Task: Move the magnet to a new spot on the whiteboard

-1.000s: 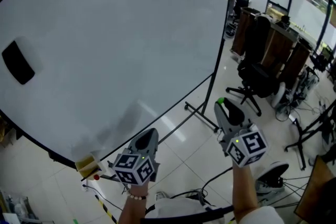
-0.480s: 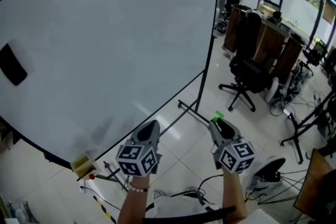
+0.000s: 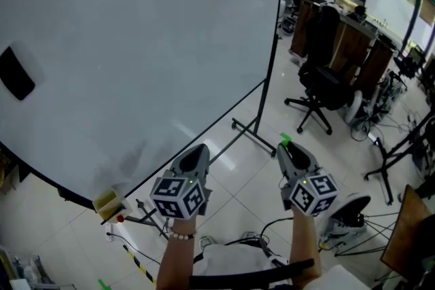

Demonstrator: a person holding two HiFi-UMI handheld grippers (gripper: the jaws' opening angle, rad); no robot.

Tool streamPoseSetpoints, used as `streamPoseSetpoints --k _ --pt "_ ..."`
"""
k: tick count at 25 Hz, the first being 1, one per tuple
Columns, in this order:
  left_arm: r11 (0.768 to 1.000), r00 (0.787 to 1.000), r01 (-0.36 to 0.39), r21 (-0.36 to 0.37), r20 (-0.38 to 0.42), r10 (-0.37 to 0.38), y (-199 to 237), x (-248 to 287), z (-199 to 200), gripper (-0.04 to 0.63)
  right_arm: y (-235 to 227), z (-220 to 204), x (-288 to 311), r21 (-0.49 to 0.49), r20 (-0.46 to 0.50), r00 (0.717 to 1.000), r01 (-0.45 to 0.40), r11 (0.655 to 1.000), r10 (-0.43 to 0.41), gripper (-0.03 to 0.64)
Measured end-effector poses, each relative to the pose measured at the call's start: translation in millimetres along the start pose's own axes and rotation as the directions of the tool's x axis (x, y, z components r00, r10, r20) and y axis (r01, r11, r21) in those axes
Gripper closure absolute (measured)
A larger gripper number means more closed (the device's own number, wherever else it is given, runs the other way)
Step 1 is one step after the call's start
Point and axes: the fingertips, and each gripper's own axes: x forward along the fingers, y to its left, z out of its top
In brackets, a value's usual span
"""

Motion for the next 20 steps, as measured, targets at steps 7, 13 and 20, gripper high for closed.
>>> streamPoseSetpoints --k 7,13,20 --pt "1.000 1.000 -0.009 0.009 -0.004 0.009 0.0 -2.8 1.1 0.597 6.4 2.1 1.3 0.002 0.003 1.000 -0.016 1.000 0.016 0.489" --pt "0.999 1.000 -0.027 -0.017 0.008 0.028 4.9 -5.6 3.9 0.597 8.9 1.7 4.4 0.004 0.002 1.000 -0.024 1.000 0.024 0.489" --pt "0.999 0.999 -0.042 -0.021 0.017 0.042 9.0 -11.5 6.3 0.597 13.2 2.3 8.2 0.005 0.005 0.999 -0.039 0.999 0.039 0.489"
